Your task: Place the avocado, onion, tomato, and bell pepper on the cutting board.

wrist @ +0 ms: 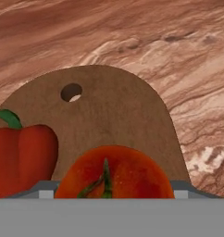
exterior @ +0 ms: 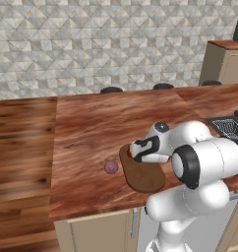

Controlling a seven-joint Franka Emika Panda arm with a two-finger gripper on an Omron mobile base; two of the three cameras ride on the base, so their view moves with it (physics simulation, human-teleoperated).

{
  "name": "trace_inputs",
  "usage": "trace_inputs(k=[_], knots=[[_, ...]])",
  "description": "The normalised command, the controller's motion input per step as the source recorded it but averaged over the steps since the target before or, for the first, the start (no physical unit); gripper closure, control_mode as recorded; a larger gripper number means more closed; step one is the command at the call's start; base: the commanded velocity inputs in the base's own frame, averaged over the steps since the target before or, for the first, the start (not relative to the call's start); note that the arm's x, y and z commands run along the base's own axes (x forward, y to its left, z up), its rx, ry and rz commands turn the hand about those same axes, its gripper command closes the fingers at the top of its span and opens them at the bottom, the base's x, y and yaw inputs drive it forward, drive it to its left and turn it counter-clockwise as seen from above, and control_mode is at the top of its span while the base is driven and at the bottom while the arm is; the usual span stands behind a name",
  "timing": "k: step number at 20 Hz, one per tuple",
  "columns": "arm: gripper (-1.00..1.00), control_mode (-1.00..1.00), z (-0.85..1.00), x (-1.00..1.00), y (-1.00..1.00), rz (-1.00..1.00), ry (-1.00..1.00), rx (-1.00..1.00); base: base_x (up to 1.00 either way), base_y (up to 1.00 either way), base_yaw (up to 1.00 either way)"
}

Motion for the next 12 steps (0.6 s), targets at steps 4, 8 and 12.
trace_inputs(k=[4,8,12], knots=[[-1.00,-1.00,-0.27,0.00,0.00,0.00,0.02,-0.01,0.00,0.00,0.00],[-1.00,-1.00,-0.21,0.00,0.00,0.00,0.03,0.00,0.00,0.00,0.00],[-1.00,-1.00,-0.17,0.00,0.00,0.00,0.04,0.00,0.00,0.00,0.00]])
